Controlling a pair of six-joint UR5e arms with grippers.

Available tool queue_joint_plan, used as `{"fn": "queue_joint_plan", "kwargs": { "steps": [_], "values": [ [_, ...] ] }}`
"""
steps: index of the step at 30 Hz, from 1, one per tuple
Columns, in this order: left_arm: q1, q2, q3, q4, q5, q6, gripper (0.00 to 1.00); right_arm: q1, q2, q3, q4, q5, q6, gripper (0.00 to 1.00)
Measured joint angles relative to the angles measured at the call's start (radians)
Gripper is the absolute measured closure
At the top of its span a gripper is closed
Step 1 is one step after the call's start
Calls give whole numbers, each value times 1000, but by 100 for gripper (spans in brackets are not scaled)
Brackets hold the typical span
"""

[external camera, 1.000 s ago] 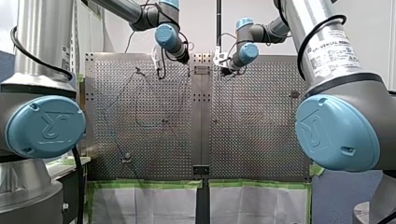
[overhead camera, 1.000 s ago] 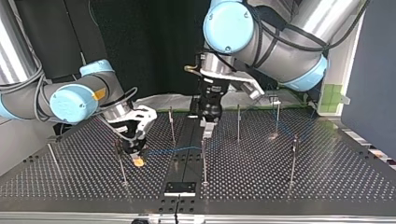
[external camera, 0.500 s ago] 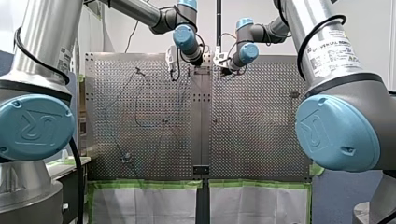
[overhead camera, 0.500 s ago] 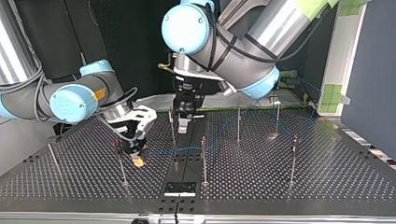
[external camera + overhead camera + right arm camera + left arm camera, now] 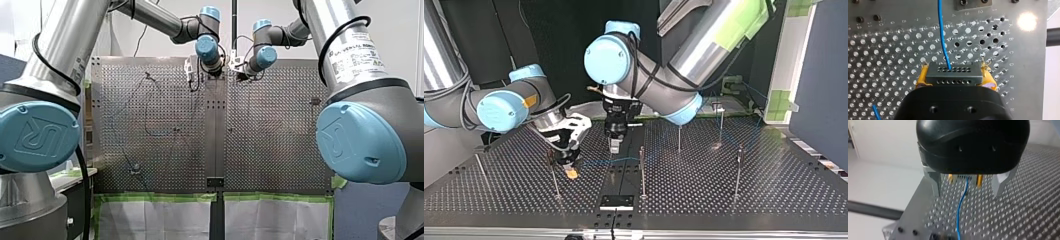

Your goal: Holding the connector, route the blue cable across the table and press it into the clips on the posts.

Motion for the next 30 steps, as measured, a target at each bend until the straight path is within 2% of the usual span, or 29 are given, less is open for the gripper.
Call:
{"fn": "queue_joint_plan", "kwargs": {
  "steps": [16,24,30],
  "values": [
    [57,-130,136,75,14,-7,0,-1,0,0,0,0,0,100],
    [72,-186,195,54,20,-9,0,-1,1,0,0,0,0,100],
    [75,-196,202,51,11,-18,0,-1,1,0,0,1,0,100]
  ]
}}
